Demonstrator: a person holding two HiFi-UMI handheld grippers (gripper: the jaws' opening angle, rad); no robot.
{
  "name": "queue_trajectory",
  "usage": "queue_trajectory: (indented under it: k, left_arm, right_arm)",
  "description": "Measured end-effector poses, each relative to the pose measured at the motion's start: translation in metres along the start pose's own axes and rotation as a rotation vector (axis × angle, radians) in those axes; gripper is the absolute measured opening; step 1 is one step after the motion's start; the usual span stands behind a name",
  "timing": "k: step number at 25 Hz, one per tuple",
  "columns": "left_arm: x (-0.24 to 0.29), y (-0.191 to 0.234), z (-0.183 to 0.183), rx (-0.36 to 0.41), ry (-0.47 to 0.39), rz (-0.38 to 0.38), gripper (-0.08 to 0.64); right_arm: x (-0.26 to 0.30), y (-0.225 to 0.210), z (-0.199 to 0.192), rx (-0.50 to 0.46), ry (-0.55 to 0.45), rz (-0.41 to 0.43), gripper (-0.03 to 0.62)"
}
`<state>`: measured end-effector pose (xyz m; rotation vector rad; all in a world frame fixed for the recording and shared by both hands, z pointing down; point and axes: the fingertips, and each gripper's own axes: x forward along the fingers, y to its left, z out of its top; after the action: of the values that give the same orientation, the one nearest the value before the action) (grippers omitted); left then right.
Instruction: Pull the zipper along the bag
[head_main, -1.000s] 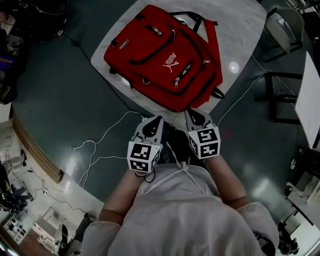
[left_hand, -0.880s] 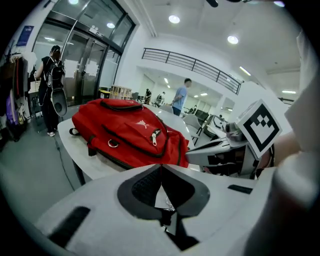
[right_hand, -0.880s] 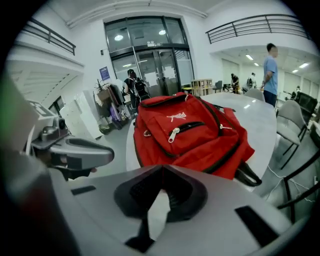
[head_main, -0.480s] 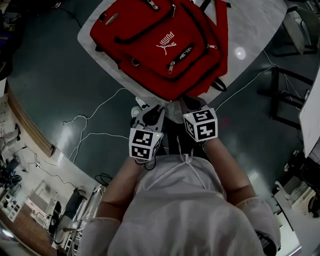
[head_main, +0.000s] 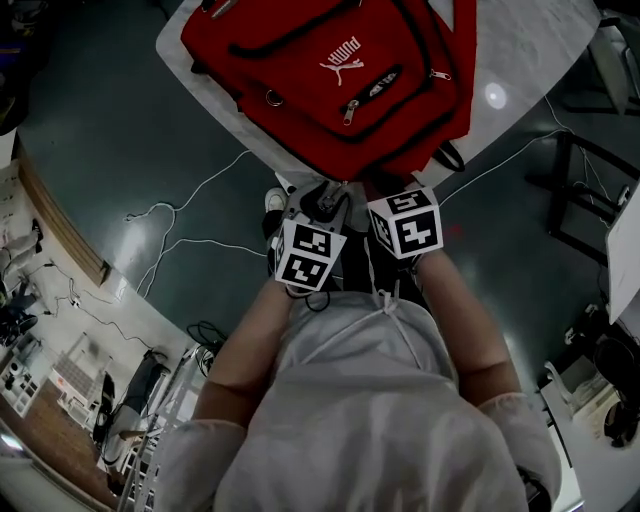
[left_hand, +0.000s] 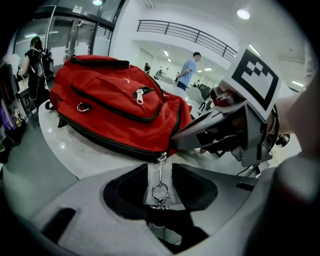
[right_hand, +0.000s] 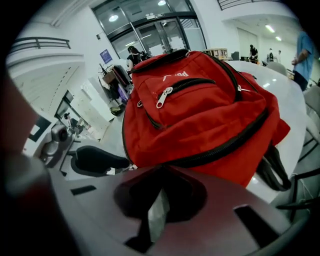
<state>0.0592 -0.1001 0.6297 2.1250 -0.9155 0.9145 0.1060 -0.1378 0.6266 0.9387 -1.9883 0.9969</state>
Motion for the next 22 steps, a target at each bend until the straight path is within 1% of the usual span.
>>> queue_trajectory:
  k: [3, 5, 7, 8, 9, 12, 13, 16, 18, 22]
  left_arm:
    - [0.003, 0.001, 0.0, 0.009, 0.029, 0.018, 0.148]
    - [0.004, 0.001, -0.001, 0.016, 0.043, 0.029, 0.149]
    - [0.005, 0.004, -0.001, 0.024, 0.053, 0.057, 0.143]
    - [0.005, 0.007, -0.001, 0.037, 0.059, 0.082, 0.119]
    - [0.005, 0.009, -0.001, 0.059, 0.065, 0.105, 0.079]
    - [0.007, 0.01, -0.001, 0.132, 0.071, 0.135, 0.075]
    - [0.007, 0.009, -0.001, 0.145, 0.072, 0.133, 0.072]
    - [0.01, 0.004, -0.001, 0.163, 0.085, 0.116, 0.032]
    - [0.01, 0.003, -0.001, 0.167, 0.09, 0.098, 0.025]
    - [0.011, 0.002, -0.002, 0.143, 0.109, 0.034, 0.023]
  right_arm:
    - [0.001, 0.001, 0.0, -0.023, 0.024, 0.011, 0.028]
    - [0.001, 0.001, 0.0, -0.022, 0.029, 0.031, 0.028]
    - [0.001, 0.001, 0.0, -0.017, 0.024, 0.044, 0.028]
    - [0.001, 0.0, 0.0, -0.015, 0.018, 0.047, 0.028]
    - [0.002, 0.0, 0.0, -0.014, 0.011, 0.048, 0.028]
    - [0.002, 0.0, 0.0, -0.016, -0.003, 0.048, 0.028]
    - [0.002, 0.0, 0.0, -0.016, -0.004, 0.049, 0.028]
    - [0.002, 0.001, 0.001, -0.014, -0.002, 0.052, 0.027]
    - [0.002, 0.001, 0.001, -0.017, 0.003, 0.049, 0.028]
    - [0.003, 0.001, 0.0, -0.035, 0.03, 0.03, 0.028]
